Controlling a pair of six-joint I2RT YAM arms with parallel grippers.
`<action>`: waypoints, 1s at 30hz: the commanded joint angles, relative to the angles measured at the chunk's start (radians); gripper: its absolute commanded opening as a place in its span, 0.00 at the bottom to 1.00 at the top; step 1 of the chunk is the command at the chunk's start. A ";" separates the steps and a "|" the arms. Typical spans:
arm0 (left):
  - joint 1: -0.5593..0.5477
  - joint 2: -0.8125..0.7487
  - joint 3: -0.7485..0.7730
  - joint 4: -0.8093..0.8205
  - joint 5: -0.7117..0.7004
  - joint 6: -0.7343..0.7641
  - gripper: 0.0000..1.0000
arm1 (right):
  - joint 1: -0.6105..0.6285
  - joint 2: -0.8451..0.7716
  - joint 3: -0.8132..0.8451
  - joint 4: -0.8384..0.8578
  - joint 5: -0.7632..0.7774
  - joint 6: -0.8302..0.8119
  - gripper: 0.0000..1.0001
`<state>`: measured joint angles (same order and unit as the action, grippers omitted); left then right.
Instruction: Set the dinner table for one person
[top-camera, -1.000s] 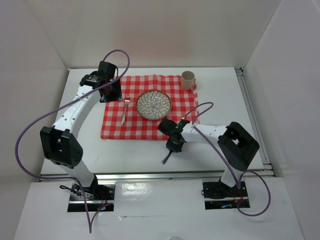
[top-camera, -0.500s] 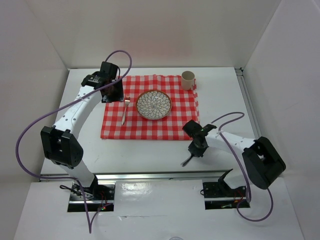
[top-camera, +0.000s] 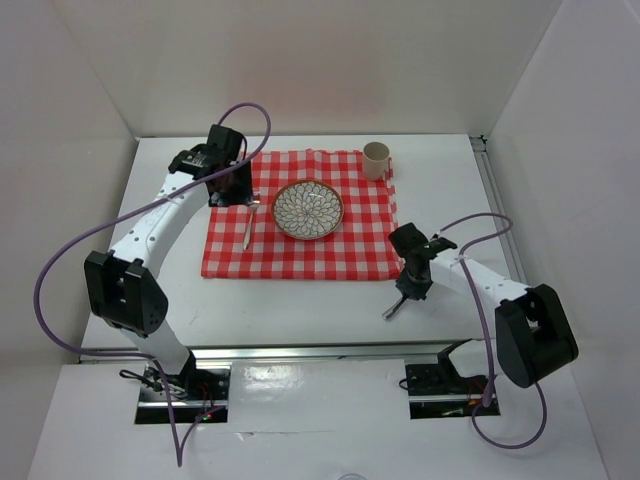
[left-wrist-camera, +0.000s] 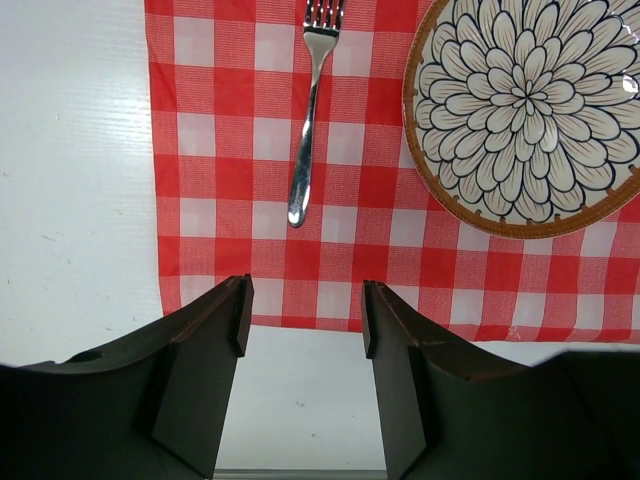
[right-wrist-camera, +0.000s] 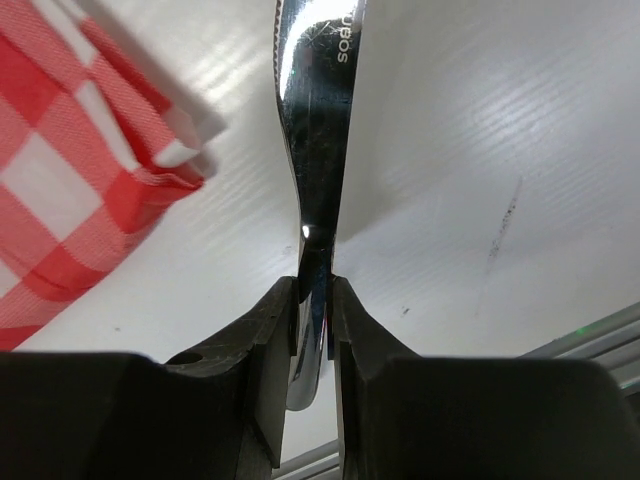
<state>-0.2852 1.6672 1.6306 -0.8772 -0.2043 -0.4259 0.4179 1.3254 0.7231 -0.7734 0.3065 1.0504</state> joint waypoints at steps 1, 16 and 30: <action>-0.002 0.003 0.037 -0.006 -0.004 -0.022 0.63 | -0.004 -0.043 0.082 -0.017 0.063 -0.078 0.00; -0.020 0.022 0.046 -0.016 -0.014 -0.031 0.63 | -0.024 0.228 0.507 0.039 -0.121 -0.624 0.00; -0.020 0.002 0.046 -0.037 -0.069 -0.031 0.63 | -0.120 0.601 0.780 0.160 -0.260 -0.855 0.00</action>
<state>-0.3031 1.6867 1.6421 -0.9047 -0.2420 -0.4492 0.3077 1.8927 1.4181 -0.6701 0.0757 0.2649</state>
